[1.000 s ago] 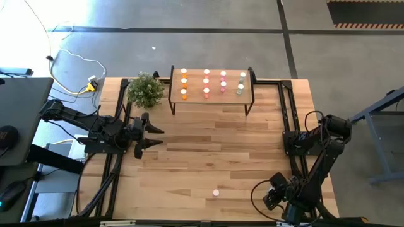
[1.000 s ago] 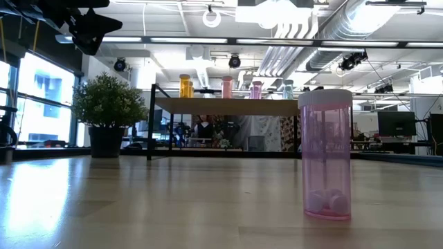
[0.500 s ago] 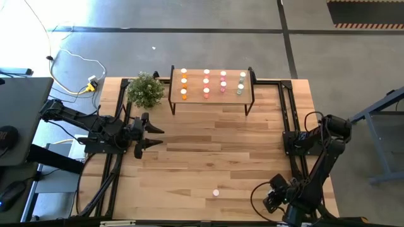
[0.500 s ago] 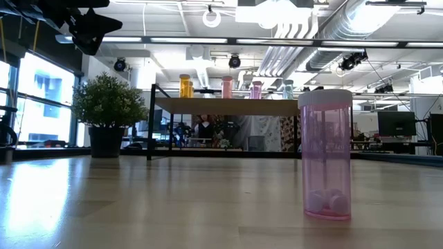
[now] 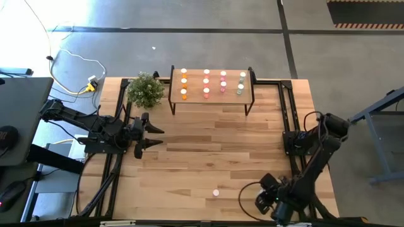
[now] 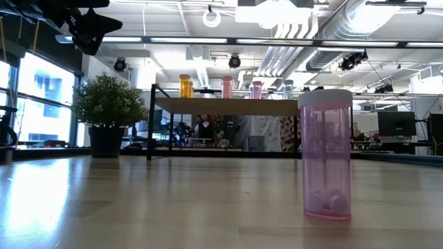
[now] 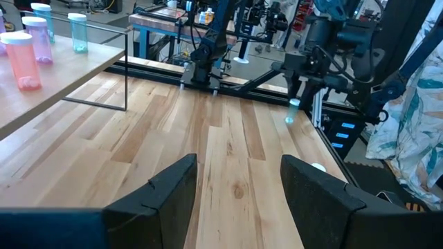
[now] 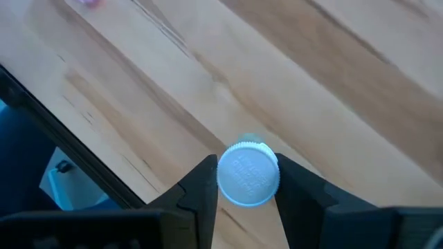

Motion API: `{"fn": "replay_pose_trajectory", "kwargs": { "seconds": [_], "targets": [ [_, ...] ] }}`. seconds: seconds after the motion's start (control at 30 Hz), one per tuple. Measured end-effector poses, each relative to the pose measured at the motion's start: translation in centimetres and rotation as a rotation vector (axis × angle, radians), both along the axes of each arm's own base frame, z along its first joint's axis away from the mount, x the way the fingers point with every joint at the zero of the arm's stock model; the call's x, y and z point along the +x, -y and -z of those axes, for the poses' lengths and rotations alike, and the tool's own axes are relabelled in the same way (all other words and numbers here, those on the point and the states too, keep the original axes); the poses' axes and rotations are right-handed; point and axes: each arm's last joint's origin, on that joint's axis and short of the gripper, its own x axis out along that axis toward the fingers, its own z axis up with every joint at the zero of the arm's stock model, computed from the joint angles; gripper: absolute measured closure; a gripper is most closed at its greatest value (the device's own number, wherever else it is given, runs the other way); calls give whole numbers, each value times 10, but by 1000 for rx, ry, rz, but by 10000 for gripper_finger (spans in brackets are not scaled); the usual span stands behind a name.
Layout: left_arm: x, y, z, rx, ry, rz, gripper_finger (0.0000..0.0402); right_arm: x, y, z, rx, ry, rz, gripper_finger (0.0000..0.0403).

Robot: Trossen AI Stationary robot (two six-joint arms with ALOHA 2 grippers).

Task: Pick and place medicine bottles onto shelf by color
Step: Put the green pill bottle aligned with the other green pill bottles on the shelf

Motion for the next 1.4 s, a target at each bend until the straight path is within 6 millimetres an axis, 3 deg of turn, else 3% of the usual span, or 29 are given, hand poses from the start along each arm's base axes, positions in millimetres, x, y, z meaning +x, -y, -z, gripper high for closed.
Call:
{"fn": "replay_pose_trajectory", "kwargs": {
  "seconds": [0.33,0.8,1.03,1.4],
  "targets": [
    [0,0,0,0,0,0,202,53,30,-25,-53,22,-87,288],
    [0,1,0,-7,-1,39,202,117,91,-97,-197,121,-226,288],
    [0,2,0,-11,-2,58,202,132,124,-133,-286,153,-267,288],
    [0,2,0,-10,-2,58,202,137,197,-169,-366,44,-218,288]
  ]
}}
